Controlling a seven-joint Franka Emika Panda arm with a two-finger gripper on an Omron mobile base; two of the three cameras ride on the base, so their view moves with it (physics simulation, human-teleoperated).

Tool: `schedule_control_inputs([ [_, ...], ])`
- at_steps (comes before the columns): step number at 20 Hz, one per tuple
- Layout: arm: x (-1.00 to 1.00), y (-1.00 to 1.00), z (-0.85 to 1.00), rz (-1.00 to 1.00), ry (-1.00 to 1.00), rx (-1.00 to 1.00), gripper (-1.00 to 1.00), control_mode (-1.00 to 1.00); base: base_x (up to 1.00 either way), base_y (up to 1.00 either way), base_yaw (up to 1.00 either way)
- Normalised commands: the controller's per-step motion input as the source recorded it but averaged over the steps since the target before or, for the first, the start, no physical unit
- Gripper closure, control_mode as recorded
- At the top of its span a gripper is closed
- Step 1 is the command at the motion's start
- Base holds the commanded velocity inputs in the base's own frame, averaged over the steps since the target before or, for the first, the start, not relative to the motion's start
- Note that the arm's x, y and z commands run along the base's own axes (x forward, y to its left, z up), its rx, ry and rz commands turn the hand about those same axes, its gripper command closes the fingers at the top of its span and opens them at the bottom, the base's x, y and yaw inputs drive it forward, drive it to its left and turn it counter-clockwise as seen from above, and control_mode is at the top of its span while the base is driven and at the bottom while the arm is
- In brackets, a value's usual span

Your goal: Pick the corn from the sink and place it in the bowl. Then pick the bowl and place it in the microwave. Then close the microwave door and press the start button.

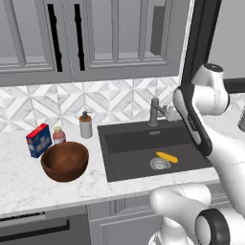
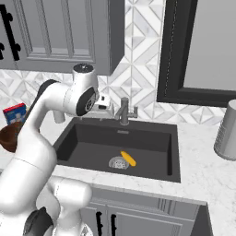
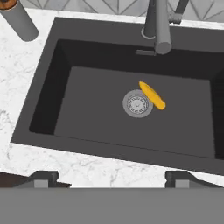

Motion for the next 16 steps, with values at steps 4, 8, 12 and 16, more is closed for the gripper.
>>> schedule_control_inputs([
  [4,-0.14,-0.96,-0.65,0.30,-0.12,0.00,-1.00,-1.00,0.00,0.00,0.00],
  [8,-0.02,-0.99,-0.76,0.36,-0.12,0.01,-1.00,-1.00,0.00,0.00,0.00],
  [12,0.28,-0.83,-0.46,0.37,-0.07,0.01,-1.00,-1.00,0.00,0.00,0.00],
  [16,0.87,-0.56,-0.30,0.33,0.00,0.06,-1.00,-1.00,0.00,0.00,0.00],
])
